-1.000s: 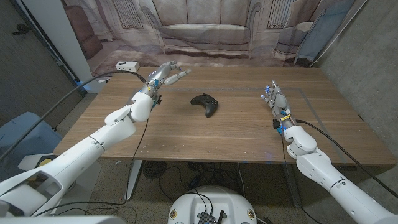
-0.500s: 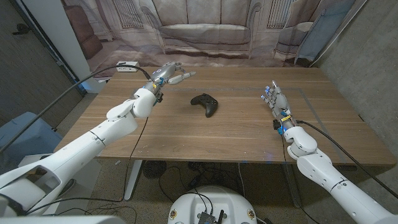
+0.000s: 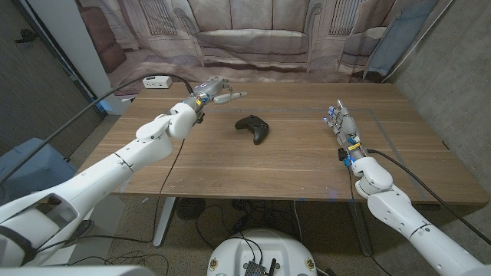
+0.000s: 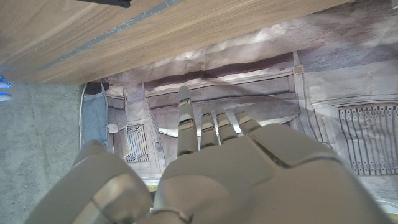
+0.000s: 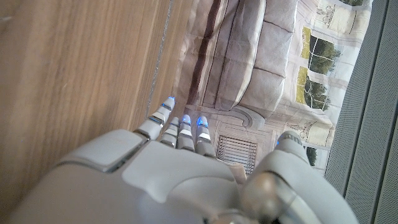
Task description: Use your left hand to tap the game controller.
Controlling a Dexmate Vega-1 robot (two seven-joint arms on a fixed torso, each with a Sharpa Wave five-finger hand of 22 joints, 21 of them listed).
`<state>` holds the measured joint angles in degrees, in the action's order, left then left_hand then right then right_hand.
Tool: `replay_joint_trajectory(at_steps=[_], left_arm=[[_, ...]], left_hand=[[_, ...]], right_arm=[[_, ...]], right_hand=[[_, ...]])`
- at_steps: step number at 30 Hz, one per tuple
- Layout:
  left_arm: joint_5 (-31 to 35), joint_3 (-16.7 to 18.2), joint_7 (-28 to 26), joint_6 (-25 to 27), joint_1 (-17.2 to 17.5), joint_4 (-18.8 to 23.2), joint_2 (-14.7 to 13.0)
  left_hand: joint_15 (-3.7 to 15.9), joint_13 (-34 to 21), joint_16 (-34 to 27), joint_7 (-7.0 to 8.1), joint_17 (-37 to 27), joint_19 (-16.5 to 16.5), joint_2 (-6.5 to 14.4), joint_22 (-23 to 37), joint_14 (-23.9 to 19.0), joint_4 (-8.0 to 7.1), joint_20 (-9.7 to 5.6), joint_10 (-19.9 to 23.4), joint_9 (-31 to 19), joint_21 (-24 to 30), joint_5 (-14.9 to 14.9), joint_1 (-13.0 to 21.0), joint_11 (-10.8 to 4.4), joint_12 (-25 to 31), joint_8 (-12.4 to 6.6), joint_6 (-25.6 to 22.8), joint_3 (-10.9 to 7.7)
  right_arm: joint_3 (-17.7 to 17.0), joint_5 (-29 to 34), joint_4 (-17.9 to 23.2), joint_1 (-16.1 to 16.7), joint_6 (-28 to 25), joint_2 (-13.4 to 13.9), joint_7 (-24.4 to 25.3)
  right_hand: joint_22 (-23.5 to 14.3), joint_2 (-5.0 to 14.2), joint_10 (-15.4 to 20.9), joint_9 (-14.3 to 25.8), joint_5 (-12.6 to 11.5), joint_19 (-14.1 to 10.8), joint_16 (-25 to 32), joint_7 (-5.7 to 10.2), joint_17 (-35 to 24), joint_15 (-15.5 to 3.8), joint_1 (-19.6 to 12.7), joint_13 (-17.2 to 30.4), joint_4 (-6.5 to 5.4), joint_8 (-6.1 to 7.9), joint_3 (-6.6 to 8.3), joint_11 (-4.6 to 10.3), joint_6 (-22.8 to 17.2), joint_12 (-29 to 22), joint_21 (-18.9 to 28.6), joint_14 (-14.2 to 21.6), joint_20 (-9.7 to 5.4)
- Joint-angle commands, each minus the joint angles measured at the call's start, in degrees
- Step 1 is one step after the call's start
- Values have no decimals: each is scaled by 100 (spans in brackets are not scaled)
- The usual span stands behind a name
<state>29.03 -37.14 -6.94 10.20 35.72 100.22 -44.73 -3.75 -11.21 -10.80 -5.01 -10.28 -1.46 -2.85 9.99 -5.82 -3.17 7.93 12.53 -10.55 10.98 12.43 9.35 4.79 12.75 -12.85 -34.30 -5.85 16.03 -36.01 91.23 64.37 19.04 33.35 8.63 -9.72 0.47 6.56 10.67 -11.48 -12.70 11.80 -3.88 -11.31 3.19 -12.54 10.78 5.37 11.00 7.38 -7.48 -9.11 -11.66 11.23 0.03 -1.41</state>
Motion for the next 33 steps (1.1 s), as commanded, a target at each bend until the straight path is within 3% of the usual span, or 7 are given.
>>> replay_joint_trajectory(at_steps=[1,3,9,19,28,33], left_arm=[[413,-301,708,34,-372,-107,65],[459,-334,804,79,-415,-104,85],[551,-407,962,79,-514,-138,128],[765,-541,1093,143,-671,-233,247],[1024,-729,1258,214,-831,-343,376],[1043,-793,1317,201,-874,-420,455]], left_hand=[[54,-11,-16,6,-10,10,7,35,-43,-11,50,28,-6,21,53,-26,-72,35,-34,-103,21],[-69,-11,-17,9,-9,11,8,35,-54,-14,49,21,-7,24,59,-30,-44,28,-14,-100,34],[-108,-11,-22,-31,-8,11,13,35,-74,-17,67,44,-7,25,65,-33,11,33,-13,-145,45],[-173,-12,-25,58,-7,11,41,35,-109,-23,101,127,-4,30,87,-28,-69,53,-85,-487,69],[-130,-13,-10,103,-8,6,51,35,-79,-22,127,72,-2,29,100,-19,-157,24,-38,-459,82],[89,-14,-7,230,-9,-14,63,36,-65,-21,70,111,1,26,115,-9,-217,32,-35,-564,102]], right_arm=[[-45,-6,64,89,46,-24,37],[-40,-1,61,87,40,-26,39],[-22,1,27,77,43,-42,22],[-11,-13,3,58,23,-39,-7],[-38,-18,-2,76,61,-23,-22],[-65,-34,43,124,46,-1,3]], right_hand=[[-13,56,43,1,17,-18,-5,8,-32,2,-10,15,26,29,26,-21,-41,-21,-4,19,24],[-13,56,52,1,17,-19,-6,12,-31,-1,-11,15,28,28,26,-11,-40,-23,-4,20,22],[-13,56,52,1,17,-19,-8,18,-30,6,-15,15,33,27,26,-12,-41,-21,-4,20,24],[-13,59,68,2,17,-19,-10,29,-30,-6,-14,16,36,29,26,10,-51,-22,-6,22,22],[-13,66,72,2,17,-20,-11,40,-31,-5,-9,16,36,25,25,19,-47,-19,-7,24,18],[-13,64,75,2,18,-22,-13,43,-31,-2,-6,16,37,25,22,21,-50,-18,-7,24,18]])
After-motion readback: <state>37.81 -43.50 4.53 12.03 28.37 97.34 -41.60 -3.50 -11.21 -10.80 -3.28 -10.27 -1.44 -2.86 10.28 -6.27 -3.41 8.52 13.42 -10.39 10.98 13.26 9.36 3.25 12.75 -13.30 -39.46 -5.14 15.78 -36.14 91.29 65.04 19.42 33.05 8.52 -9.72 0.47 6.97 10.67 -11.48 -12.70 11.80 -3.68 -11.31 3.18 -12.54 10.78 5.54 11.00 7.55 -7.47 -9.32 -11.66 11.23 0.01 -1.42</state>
